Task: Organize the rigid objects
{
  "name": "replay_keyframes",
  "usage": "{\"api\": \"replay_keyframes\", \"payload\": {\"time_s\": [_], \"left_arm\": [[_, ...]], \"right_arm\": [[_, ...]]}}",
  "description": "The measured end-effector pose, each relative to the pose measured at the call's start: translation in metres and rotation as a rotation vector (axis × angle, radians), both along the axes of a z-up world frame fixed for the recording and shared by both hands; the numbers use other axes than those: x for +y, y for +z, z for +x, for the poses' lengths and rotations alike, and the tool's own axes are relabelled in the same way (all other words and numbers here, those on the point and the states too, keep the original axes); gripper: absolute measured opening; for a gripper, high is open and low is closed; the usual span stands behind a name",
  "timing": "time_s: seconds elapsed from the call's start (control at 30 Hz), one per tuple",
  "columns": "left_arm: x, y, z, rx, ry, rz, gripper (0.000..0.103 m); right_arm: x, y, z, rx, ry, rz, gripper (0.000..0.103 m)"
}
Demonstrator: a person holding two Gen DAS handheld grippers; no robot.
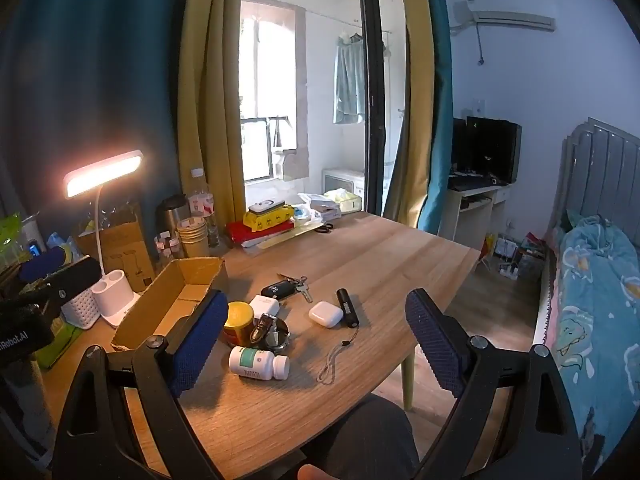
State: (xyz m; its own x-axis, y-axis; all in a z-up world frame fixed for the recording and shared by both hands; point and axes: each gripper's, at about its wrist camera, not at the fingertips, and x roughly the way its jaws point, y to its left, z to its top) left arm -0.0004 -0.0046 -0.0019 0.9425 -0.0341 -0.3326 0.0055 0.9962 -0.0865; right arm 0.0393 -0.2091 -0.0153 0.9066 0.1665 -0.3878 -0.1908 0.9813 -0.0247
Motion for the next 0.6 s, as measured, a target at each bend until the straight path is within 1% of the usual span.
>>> {"api": "replay_keyframes", "payload": {"time_s": [0.37,0.6], "left_arm": [[-0.003,-0.0015,0.0028,0.015,-0.005,0.004,0.091],[-0.0024,-0.0037,0.0006,0.011,0.002,-0.001,0.091]], "right_arm": [[0.0056,0.0,-0.0002,-0.009,0.0,0.007,0.092],[0.0044,-0.0004,0.0003,-0.01,0.002,0.007,0.092]]}}
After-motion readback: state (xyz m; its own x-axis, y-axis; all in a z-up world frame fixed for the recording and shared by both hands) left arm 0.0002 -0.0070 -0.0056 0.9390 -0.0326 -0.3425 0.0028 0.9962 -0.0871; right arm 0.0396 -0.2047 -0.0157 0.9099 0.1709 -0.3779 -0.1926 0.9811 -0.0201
